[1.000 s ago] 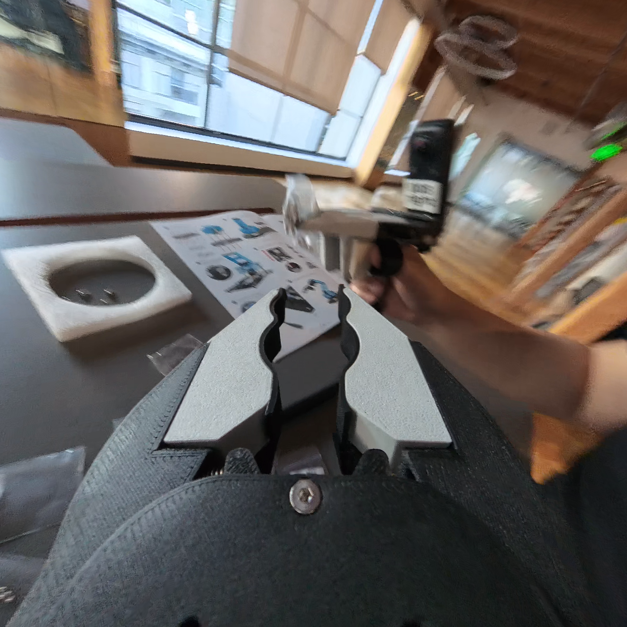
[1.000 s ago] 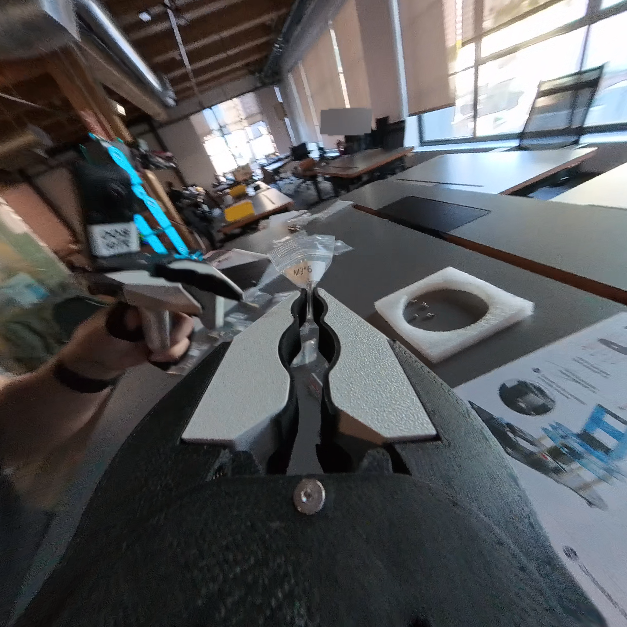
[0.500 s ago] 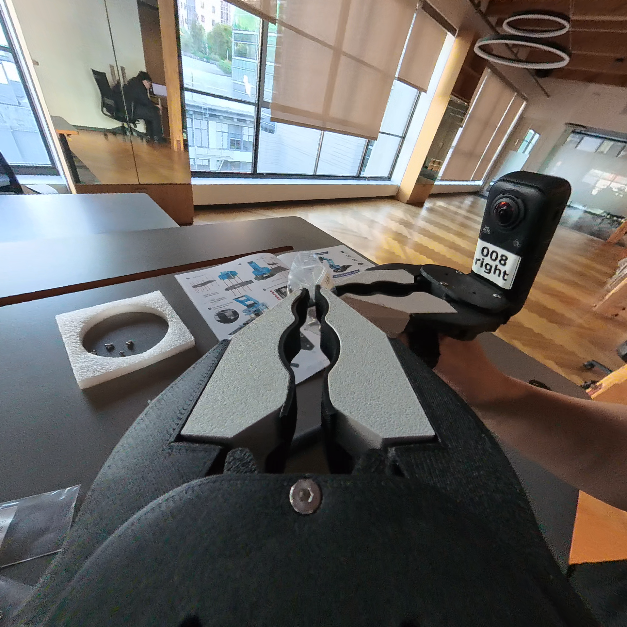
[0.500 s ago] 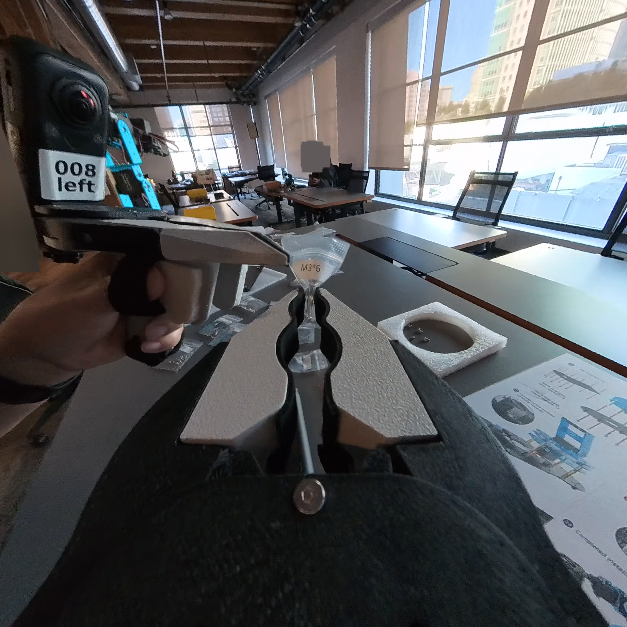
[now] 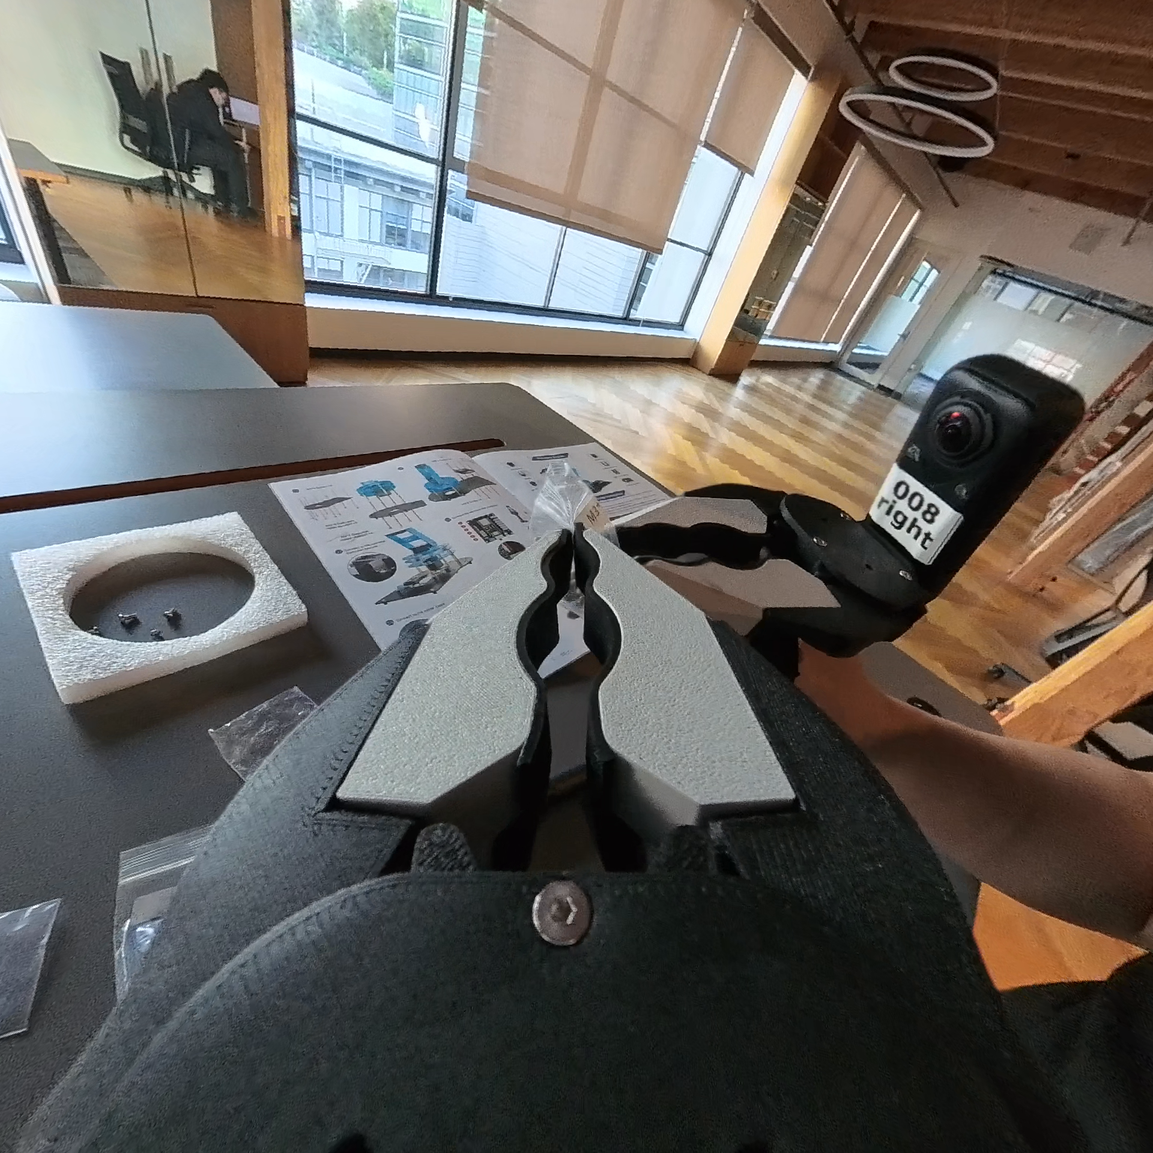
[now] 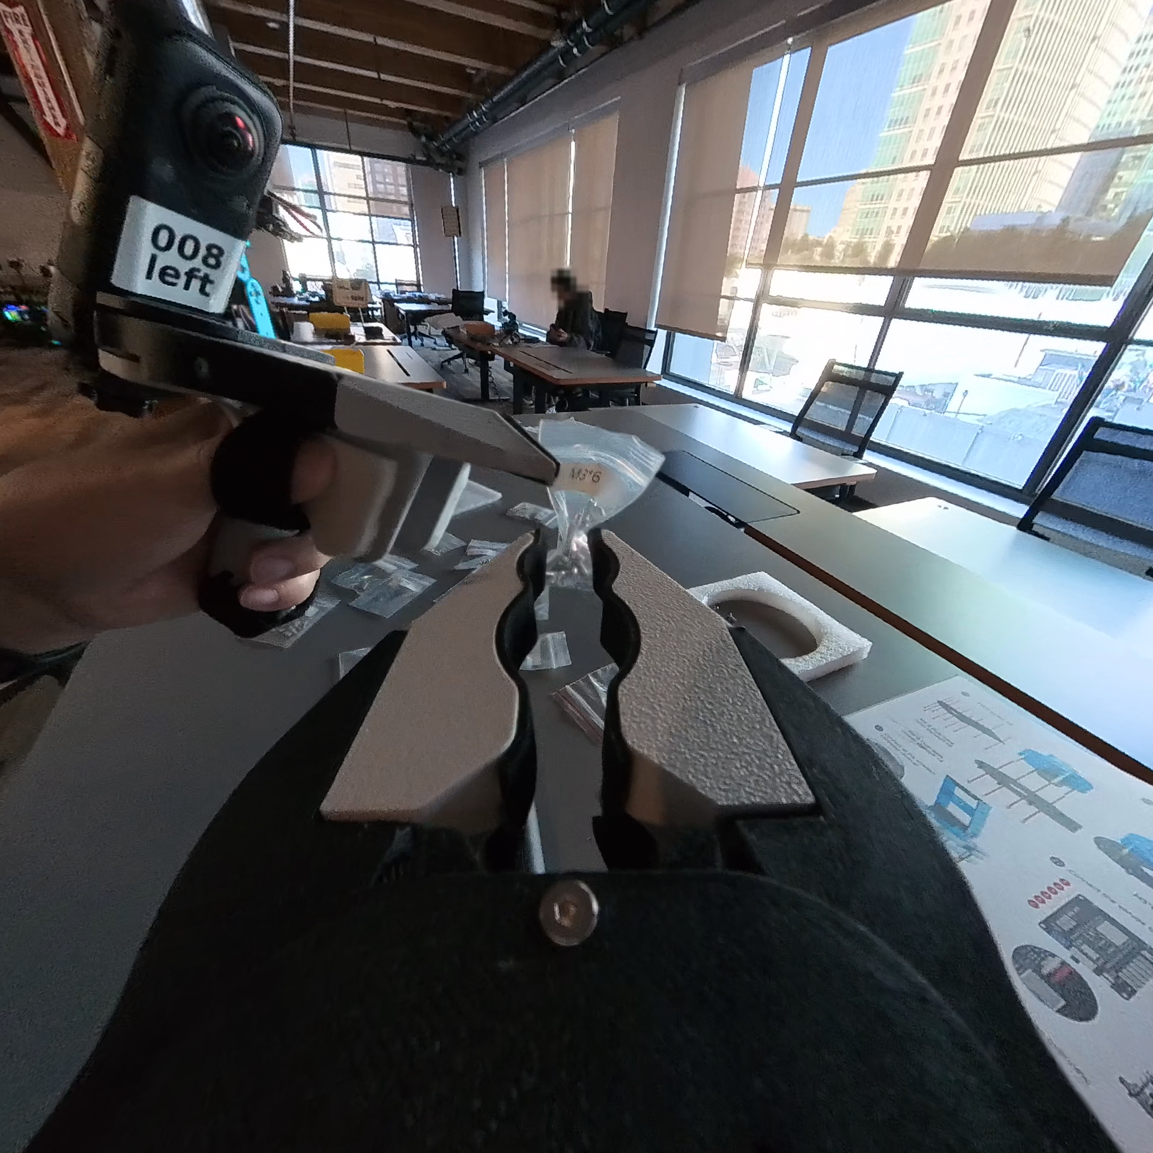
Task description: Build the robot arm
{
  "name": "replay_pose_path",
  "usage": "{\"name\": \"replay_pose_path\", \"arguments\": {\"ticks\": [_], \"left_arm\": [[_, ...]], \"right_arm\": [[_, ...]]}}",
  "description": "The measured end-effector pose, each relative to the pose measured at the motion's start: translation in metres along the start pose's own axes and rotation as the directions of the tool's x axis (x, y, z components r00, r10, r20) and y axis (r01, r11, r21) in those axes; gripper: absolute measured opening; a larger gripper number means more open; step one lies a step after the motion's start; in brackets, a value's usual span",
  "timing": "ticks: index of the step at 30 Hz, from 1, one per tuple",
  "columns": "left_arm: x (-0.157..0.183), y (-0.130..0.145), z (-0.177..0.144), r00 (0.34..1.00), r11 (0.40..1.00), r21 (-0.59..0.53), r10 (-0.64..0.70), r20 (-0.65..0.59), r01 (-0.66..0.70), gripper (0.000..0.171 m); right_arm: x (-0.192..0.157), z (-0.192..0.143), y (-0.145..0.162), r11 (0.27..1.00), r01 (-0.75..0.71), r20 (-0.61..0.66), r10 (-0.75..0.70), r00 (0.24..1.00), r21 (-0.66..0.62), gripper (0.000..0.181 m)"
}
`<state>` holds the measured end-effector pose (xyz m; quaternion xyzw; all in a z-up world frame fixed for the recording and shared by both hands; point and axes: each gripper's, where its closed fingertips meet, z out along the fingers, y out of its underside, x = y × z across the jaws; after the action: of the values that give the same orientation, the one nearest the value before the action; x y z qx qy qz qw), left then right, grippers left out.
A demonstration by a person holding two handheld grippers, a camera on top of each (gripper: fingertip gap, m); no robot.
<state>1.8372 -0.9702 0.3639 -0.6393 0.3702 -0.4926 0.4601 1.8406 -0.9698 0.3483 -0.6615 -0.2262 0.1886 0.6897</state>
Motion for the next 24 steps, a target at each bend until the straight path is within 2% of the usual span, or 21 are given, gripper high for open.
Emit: {"name": "replay_pose_path", "arguments": {"ticks": [5,8,13,16,18,20,21,22,24], "left_arm": [[-0.002,0.002,-0.004,0.993,0.996,-0.023,-0.09,-0.078,0.088,0.0],[-0.003,0.004,-0.008,0.989,0.994,-0.029,-0.105,-0.104,0.103,0.0],[-0.015,-0.007,-0.029,0.983,0.991,0.027,-0.125,-0.137,0.13,0.0],[-0.019,-0.002,-0.042,0.966,0.989,-0.007,-0.148,-0.213,0.15,0.0],[-0.019,-0.002,-0.051,0.95,0.985,-0.002,-0.166,-0.265,0.171,0.0],[-0.019,-0.002,-0.057,0.942,0.984,0.003,-0.167,-0.29,0.176,0.0],[-0.018,-0.002,-0.06,0.94,0.985,0.007,-0.161,-0.3,0.17,0.0],[-0.017,-0.002,-0.062,0.939,0.987,0.007,-0.152,-0.307,0.162,0.0],[-0.015,0.001,-0.066,0.938,0.99,0.003,-0.132,-0.321,0.141,0.0]], "right_arm": [[0.005,0.0,0.011,0.998,-0.056,0.021,0.057,0.998,-0.032,0.026],[0.0,0.002,0.018,0.991,-0.114,0.092,0.12,0.989,-0.066,0.028],[-0.008,0.004,0.04,0.973,-0.166,0.176,0.194,0.965,-0.163,0.033],[-0.018,0.009,0.029,0.97,-0.205,0.253,0.232,0.939,-0.128,0.042],[-0.03,0.017,0.017,0.958,-0.259,0.361,0.287,0.887,-0.125,0.048],[-0.046,0.021,0.009,0.918,-0.35,0.495,0.395,0.773,-0.186,0.047],[-0.048,0.025,0.009,0.895,-0.389,0.52,0.445,0.729,-0.221,0.046],[-0.048,0.028,0.01,0.877,-0.417,0.528,0.477,0.703,-0.238,0.042],[-0.055,0.026,0.005,0.856,-0.459,0.594,0.502,0.628,-0.238,0.023]]}}
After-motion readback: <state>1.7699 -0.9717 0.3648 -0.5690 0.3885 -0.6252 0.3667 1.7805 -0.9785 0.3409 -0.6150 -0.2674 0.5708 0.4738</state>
